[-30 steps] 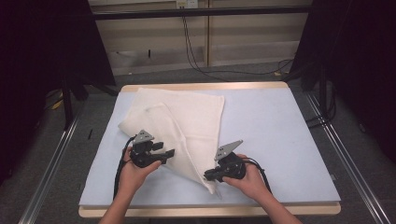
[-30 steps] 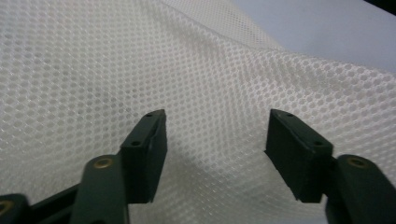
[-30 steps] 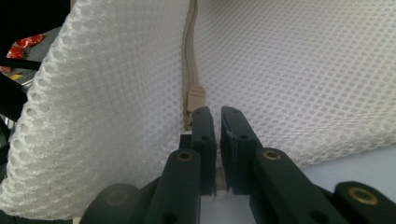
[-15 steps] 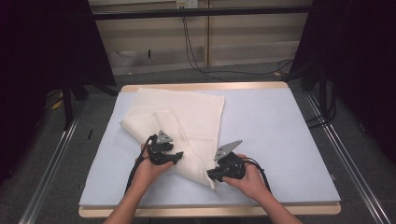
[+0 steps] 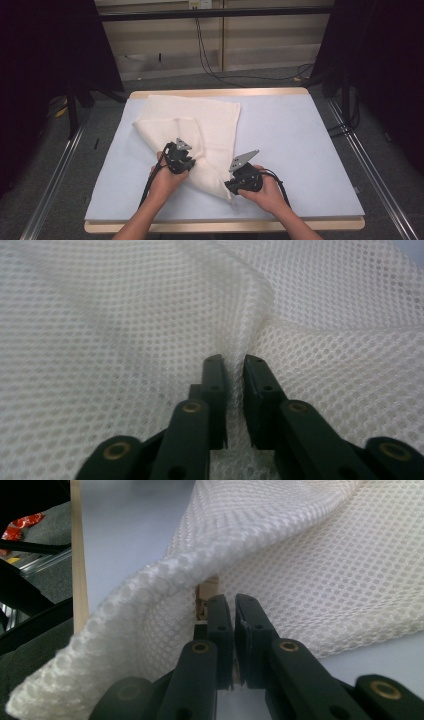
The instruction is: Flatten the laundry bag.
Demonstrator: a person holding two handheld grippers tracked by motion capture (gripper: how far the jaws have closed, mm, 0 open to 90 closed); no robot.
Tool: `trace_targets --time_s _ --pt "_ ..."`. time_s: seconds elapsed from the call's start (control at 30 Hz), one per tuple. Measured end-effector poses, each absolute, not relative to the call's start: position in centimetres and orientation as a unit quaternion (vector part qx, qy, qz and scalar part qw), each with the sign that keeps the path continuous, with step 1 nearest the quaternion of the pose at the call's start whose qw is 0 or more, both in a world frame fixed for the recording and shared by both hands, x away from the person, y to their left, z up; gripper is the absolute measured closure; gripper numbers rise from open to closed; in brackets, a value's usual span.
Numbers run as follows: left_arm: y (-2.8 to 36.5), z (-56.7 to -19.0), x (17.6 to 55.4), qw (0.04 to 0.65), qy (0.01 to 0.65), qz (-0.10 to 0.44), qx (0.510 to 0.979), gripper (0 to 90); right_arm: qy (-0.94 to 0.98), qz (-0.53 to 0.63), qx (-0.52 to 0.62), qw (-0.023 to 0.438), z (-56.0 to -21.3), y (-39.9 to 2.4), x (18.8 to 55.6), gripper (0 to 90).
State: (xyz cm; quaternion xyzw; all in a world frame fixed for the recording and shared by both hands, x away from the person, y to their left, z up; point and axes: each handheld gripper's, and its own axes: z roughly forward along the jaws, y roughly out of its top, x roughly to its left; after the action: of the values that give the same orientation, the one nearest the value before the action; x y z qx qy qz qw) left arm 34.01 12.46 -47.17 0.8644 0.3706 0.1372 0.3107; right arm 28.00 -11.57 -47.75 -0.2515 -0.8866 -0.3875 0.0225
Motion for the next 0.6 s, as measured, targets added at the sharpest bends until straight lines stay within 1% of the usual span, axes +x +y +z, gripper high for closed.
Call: trace_targets --time_s 0.03,0.1,0.17,0.3,0.47,0.6 --pt "12.3 -47.2 33.9 0.307 0.365 0.148 0.866 84.2 -0.886 -0.389 -0.25 0.022 -47.8 -11.6 28.0 85.5" --pt "12.3 -47.1 33.7 0.3 0.355 0.151 0.872 86.1 -0.886 -0.389 -0.25 0.022 -47.8 -11.6 28.1 85.5" --pt "12.6 -47.3 33.9 0.321 0.369 0.14 0.861 87.3 -0.886 -0.39 -0.251 0.023 -47.8 -11.6 28.1 85.5" --pt "13.7 -46.8 33.7 0.342 0.375 0.127 0.852 88.9 -0.885 -0.389 -0.254 0.022 -47.8 -11.6 28.1 85.5" --pt "16.2 -45.8 33.1 0.4 0.399 0.106 0.818 88.8 -0.882 -0.393 -0.258 0.03 -47.9 -11.6 28.2 85.7" --pt "18.1 -45.0 32.4 0.425 0.398 0.107 0.806 88.7 -0.881 -0.393 -0.26 0.03 -48.0 -11.6 28.3 85.7"
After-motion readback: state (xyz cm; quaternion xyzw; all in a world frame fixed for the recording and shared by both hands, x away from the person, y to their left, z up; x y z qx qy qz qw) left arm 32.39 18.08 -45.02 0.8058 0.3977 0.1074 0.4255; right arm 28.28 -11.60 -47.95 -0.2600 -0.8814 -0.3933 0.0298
